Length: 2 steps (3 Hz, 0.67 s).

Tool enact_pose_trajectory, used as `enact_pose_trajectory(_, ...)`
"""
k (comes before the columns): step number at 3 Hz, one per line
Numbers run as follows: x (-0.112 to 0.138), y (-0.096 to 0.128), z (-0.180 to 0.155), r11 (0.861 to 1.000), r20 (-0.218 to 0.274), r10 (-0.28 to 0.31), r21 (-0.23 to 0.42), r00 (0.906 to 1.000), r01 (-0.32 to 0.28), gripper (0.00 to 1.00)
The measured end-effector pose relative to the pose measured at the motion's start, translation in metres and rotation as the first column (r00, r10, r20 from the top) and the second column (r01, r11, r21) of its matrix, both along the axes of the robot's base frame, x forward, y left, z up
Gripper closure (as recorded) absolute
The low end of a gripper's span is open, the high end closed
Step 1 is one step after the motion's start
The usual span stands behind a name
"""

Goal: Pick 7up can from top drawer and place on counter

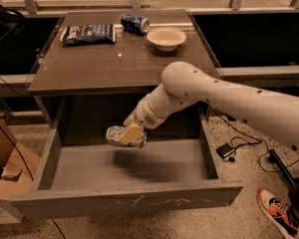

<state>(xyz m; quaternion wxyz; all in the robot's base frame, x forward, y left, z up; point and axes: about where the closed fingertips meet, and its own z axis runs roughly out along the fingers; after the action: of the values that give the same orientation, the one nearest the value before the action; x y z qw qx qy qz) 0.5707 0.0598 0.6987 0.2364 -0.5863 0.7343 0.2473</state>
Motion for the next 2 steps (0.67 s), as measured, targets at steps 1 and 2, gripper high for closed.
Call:
enact_pose_trajectory(1,0.007,-0.018,0.067,0.997,0.105,0.058,0.044,0.9928,-0.063,1.0)
enact_pose_trajectory(2,0.014,-0.033,0.137,0.987,0.237,0.114,0.085,0.9648,-0.138,1.0)
